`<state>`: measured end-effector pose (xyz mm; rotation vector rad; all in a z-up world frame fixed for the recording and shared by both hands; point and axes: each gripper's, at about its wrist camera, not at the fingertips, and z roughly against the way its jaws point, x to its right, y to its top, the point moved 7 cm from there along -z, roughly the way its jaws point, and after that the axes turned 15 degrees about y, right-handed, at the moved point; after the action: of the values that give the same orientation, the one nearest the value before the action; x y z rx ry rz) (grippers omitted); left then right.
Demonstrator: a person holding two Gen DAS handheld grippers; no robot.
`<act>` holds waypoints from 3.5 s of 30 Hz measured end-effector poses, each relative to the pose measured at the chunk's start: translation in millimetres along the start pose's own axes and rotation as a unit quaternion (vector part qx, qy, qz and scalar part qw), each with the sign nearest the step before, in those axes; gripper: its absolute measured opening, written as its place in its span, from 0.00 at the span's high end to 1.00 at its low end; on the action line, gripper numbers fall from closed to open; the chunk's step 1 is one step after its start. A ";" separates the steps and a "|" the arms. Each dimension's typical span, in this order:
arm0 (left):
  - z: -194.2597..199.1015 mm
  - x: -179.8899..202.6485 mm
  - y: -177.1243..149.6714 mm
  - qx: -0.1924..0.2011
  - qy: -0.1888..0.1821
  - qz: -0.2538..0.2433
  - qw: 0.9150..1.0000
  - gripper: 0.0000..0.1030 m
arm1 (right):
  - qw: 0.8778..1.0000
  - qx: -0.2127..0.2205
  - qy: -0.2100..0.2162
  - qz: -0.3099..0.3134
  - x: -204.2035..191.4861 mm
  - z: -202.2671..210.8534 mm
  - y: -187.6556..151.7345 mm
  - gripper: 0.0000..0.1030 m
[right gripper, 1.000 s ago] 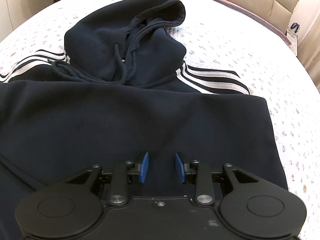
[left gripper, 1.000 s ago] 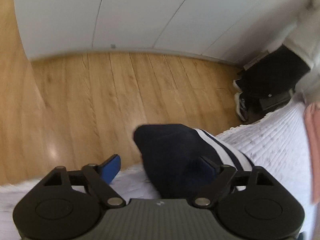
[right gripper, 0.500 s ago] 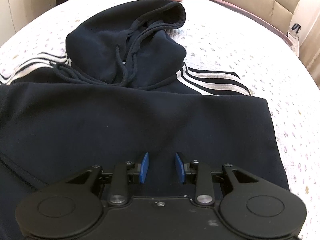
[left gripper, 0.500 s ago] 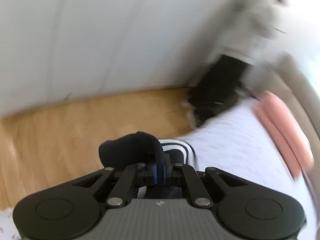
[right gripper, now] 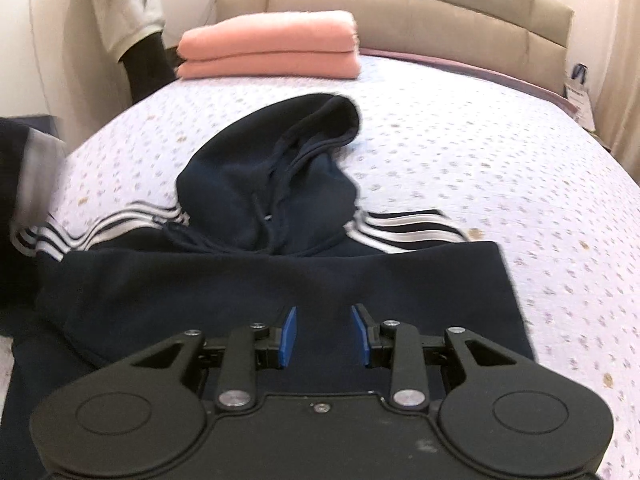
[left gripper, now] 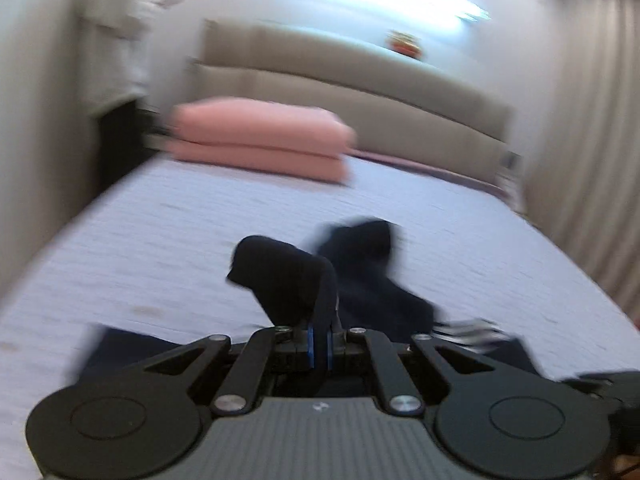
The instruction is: Fold large clothes
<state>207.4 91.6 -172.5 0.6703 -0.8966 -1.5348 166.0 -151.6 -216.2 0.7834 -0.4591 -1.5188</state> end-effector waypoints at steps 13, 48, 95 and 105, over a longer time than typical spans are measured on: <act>-21.1 74.9 -102.8 -0.137 -0.010 -0.017 0.990 0.32 | 0.992 -0.037 0.100 -0.074 43.7 10.4 -20.0 0.26; -79.0 26.6 -79.8 -0.186 0.169 -0.073 0.965 0.43 | 0.987 -0.073 -0.012 -0.145 169.6 4.1 -21.1 0.41; -150.3 37.8 73.6 -0.107 0.014 -0.020 0.994 0.61 | 1.000 0.019 0.011 0.000 87.1 -30.8 95.3 0.74; -282.6 96.8 72.6 -0.162 0.011 -0.054 0.985 0.61 | 0.986 0.026 0.127 -0.102 76.7 -157.7 175.1 0.69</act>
<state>464.4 -54.0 -257.7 0.5045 -0.5816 -1.7174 403.9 -220.8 -216.9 1.0768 -0.2348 -1.5732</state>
